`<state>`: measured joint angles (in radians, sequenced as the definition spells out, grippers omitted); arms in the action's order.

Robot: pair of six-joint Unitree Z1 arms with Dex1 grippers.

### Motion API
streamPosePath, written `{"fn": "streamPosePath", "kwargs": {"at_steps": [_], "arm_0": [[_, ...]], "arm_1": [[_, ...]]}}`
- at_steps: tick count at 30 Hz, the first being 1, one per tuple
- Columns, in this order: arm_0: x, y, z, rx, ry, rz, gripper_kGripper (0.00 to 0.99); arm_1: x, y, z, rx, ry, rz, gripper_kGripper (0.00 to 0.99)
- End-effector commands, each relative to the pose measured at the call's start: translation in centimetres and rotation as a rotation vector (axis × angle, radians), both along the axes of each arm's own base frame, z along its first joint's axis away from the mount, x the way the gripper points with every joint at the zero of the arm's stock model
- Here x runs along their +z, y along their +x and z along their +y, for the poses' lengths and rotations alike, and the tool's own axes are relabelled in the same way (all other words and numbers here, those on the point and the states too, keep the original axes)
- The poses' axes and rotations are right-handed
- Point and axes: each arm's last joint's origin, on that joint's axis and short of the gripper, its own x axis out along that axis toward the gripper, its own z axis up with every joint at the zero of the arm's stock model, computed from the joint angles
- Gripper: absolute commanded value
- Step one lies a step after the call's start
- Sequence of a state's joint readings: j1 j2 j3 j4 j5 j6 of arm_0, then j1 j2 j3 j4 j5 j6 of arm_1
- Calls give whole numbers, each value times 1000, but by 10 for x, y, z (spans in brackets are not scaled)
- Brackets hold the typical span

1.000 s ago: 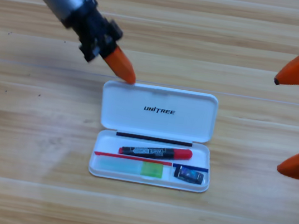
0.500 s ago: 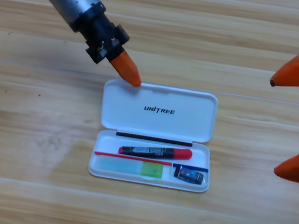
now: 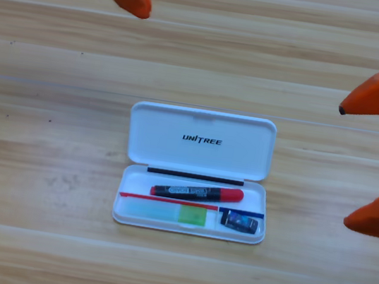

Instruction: Clean up eraser and pencils

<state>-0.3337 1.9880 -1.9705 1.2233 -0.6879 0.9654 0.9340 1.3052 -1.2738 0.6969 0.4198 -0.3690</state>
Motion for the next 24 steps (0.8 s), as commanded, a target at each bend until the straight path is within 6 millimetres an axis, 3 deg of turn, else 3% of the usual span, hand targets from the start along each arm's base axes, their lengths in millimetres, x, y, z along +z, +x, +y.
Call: {"fn": "streamPosePath", "kwargs": {"at_steps": [1,3,10,15,17,20,24], "arm_0": [[-15,11,14,41,63,19,896],[-13,8,16,46,79,5,988],[-11,-9,25,73,154,-54,990],[-21,6,22,97,184,-48,859],[-30,19,18,101,189,-28,752],[-48,44,11,97,201,14,509],[-69,68,1,85,178,39,71]], "arm_1": [[-6,-4,-5,-3,1,17,990],[-5,-4,-5,-3,4,15,990],[-5,-4,-5,-4,5,15,990],[-5,-4,-5,-5,5,16,990],[-6,-3,-4,-5,3,18,990],[-6,-3,-4,-5,3,18,990],[-6,-3,-4,-5,4,17,990]]}}
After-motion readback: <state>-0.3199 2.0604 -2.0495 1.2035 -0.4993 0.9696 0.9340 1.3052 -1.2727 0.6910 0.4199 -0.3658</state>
